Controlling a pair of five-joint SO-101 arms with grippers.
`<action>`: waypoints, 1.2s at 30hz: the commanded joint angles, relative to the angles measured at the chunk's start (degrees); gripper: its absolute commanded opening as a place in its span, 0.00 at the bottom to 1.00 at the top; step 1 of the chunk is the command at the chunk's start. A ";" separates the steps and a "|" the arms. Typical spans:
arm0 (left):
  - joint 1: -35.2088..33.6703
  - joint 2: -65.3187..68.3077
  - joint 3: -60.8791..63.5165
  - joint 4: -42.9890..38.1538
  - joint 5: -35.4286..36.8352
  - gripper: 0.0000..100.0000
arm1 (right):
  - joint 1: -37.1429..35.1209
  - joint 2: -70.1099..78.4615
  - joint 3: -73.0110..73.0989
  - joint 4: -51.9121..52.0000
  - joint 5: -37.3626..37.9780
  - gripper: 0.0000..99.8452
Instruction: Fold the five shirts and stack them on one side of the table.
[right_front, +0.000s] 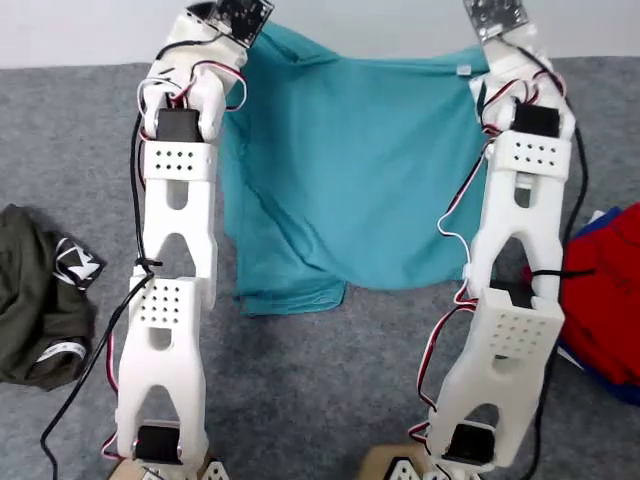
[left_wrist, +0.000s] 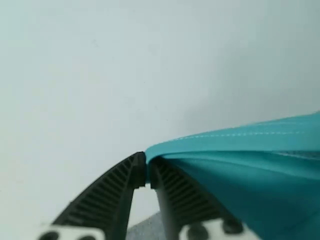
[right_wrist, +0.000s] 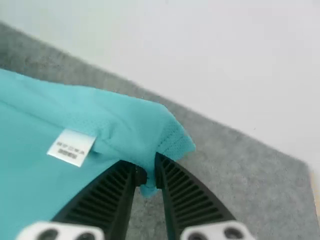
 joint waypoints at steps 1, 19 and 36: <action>0.09 -0.88 -2.42 -1.67 0.44 0.00 | 0.84 -2.77 -3.60 0.13 -0.26 0.01; -0.44 0.97 -1.54 -1.58 0.09 0.12 | 2.24 -2.59 -2.99 8.57 1.32 0.20; 2.29 -8.35 -14.29 44.84 0.53 0.12 | 3.38 -16.13 -2.99 37.05 0.97 0.20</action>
